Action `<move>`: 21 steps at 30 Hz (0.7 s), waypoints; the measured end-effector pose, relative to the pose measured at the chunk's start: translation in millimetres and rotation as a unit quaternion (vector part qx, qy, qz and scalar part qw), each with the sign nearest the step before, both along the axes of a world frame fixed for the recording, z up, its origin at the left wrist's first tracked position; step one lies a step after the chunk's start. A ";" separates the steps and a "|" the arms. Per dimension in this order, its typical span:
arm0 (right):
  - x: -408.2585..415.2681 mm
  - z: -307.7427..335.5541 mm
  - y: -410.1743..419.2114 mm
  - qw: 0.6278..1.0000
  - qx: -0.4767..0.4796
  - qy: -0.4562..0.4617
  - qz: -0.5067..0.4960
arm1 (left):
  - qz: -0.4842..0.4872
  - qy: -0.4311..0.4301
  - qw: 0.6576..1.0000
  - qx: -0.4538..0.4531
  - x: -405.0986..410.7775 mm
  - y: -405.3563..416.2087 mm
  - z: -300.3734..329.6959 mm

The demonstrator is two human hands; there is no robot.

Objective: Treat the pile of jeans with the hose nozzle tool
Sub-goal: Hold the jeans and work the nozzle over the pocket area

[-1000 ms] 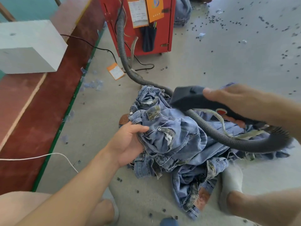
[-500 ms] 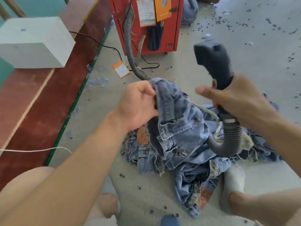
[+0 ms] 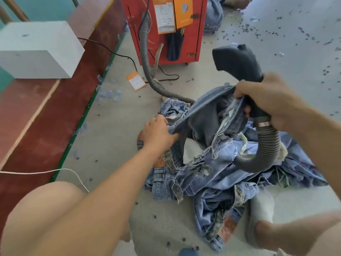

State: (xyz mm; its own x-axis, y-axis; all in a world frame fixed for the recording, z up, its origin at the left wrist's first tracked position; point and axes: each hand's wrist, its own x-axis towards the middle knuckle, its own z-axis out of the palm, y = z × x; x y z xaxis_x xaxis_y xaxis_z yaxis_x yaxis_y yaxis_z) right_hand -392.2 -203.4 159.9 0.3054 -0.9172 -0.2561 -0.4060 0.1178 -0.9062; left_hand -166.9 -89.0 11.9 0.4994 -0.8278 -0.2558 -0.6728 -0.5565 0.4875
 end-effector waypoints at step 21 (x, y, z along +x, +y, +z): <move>-25.1 -1.9 -16.5 0.975 0.177 -0.113 0.073 | 0.065 0.173 0.963 -0.196 -77.8 44.9 80.0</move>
State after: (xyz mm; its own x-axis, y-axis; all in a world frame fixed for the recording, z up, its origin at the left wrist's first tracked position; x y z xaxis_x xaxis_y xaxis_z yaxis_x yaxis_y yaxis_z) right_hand -417.3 -219.9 158.0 0.5114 -0.7265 -0.4591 -0.2360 0.3949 -0.8879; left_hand -244.7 -44.1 91.9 0.5469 -0.8305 -0.1057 -0.3695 -0.3528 0.8596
